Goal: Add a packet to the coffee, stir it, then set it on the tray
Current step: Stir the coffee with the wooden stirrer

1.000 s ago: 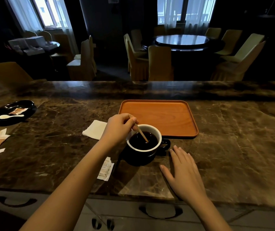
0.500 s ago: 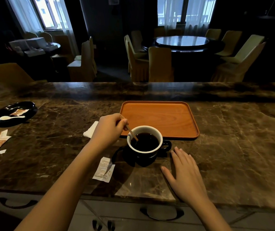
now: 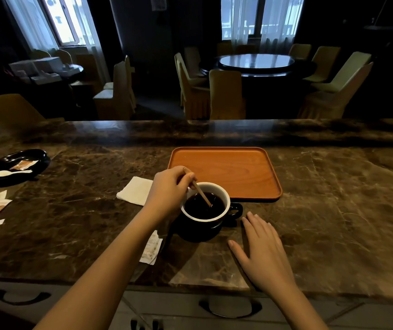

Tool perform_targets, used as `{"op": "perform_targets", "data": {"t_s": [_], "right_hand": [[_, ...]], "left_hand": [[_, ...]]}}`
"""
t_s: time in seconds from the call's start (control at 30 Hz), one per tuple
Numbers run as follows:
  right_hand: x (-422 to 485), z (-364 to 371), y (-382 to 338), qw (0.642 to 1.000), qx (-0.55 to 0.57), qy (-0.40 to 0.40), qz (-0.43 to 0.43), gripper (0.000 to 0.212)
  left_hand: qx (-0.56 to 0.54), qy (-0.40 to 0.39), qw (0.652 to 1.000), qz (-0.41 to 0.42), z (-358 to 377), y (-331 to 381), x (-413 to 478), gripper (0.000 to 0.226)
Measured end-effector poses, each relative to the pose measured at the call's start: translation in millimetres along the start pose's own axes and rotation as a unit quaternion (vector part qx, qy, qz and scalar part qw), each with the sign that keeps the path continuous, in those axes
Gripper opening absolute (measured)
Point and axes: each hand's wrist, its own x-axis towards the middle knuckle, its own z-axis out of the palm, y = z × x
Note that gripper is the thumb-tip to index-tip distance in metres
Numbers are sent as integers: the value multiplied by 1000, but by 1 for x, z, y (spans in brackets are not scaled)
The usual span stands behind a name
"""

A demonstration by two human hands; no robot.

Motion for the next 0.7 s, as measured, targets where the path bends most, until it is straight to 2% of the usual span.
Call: {"op": "perform_targets", "data": {"t_s": [0.4,0.57,0.7], "right_hand": [[0,1,1,1000,1,3,2,68],[0,1,1,1000,-4,0,2,68],[0,0,1,1000,-3,-1,2,68]], "left_hand": [[66,39,997,16,-18,-18,4,12],[75,1,997,-5,-26,-18,-5,13],[4,-48,998,-34,-25,-11,-10,16]]}}
